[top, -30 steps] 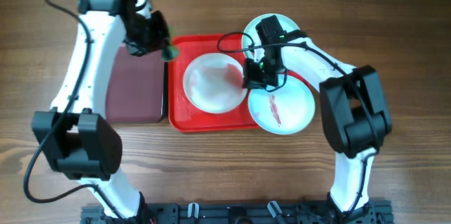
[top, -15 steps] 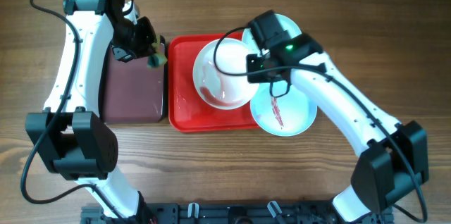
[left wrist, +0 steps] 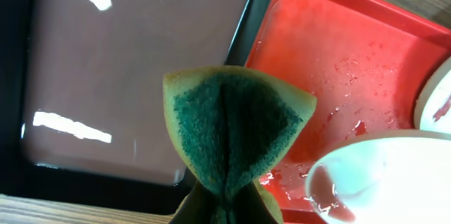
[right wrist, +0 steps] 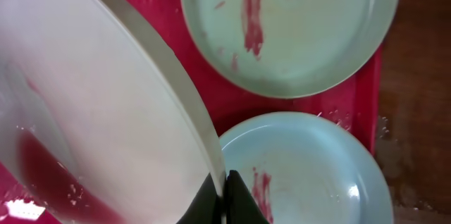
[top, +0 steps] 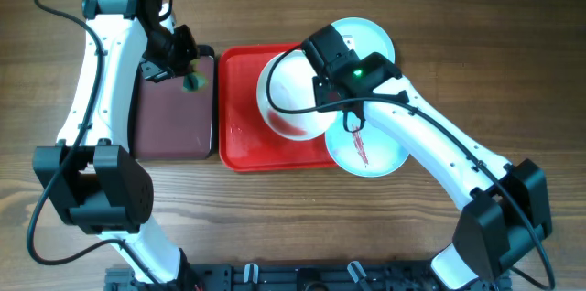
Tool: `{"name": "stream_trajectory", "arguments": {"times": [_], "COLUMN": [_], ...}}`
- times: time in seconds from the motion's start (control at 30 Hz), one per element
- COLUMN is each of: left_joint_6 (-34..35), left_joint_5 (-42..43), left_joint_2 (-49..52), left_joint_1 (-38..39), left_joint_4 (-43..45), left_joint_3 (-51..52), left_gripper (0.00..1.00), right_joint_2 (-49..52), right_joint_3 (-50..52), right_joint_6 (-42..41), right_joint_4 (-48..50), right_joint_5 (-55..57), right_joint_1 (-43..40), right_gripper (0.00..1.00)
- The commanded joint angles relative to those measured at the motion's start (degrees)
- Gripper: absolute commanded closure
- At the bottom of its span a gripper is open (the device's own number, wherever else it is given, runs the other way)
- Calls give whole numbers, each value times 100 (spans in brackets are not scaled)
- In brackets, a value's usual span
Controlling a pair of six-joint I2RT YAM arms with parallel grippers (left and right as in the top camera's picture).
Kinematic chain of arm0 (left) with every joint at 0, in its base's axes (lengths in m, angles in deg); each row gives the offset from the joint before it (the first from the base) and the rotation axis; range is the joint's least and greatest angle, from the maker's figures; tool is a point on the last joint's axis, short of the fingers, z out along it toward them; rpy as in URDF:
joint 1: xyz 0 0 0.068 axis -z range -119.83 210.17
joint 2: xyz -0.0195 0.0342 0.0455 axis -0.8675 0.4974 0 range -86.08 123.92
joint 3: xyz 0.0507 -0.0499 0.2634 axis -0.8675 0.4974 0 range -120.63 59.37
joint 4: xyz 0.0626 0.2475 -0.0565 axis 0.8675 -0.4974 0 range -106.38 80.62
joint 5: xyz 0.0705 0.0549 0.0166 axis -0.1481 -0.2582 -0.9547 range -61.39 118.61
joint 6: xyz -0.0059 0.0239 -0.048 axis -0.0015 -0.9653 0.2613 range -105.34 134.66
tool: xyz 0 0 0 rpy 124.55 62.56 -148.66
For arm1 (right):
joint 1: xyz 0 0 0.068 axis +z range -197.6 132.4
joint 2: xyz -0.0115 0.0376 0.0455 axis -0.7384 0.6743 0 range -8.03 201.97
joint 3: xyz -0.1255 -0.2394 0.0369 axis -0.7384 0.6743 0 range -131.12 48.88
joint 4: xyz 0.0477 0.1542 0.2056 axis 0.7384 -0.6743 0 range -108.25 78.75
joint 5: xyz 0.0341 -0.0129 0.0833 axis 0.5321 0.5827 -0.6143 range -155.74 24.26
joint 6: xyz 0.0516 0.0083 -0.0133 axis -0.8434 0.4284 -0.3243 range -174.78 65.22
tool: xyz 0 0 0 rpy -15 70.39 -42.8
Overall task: Clean dirty plates on tray and stack at the side
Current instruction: 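Lift the sponge away left and tilt the white plate up with right gripper, then carry the white plate right and set it on the table beside the tray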
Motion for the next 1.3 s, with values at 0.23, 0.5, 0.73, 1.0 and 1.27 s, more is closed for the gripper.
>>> {"name": "stream_trajectory", "arguments": {"times": [0.23,0.5,0.73,1.0,1.27], "left_joint_6": [-70,-70,-70,-72,-70], "left_joint_5": [-94,-94,-94,-94,-92], "left_joint_2": [-22,-22,-22,-22,-22], "left_joint_1": [0,7,7,7,7], "left_joint_4": [22,26,33,50,48], "left_joint_3": [-37,-37,-37,-37,-37], "left_gripper": [96,96,96,96,96], "right_joint_2": [-90,-90,-92,-92,-92], "right_joint_3": [-55,-55,-55,-55,-55], "right_joint_6": [271,778,992,1464,1526], "right_joint_4": [859,1405,1698,2162,2162], "right_joint_5": [2068,4489,5648,6780,6745], "right_joint_1": [573,1547,1943,2347,2385], "right_gripper": [96,96,96,96,96]}}
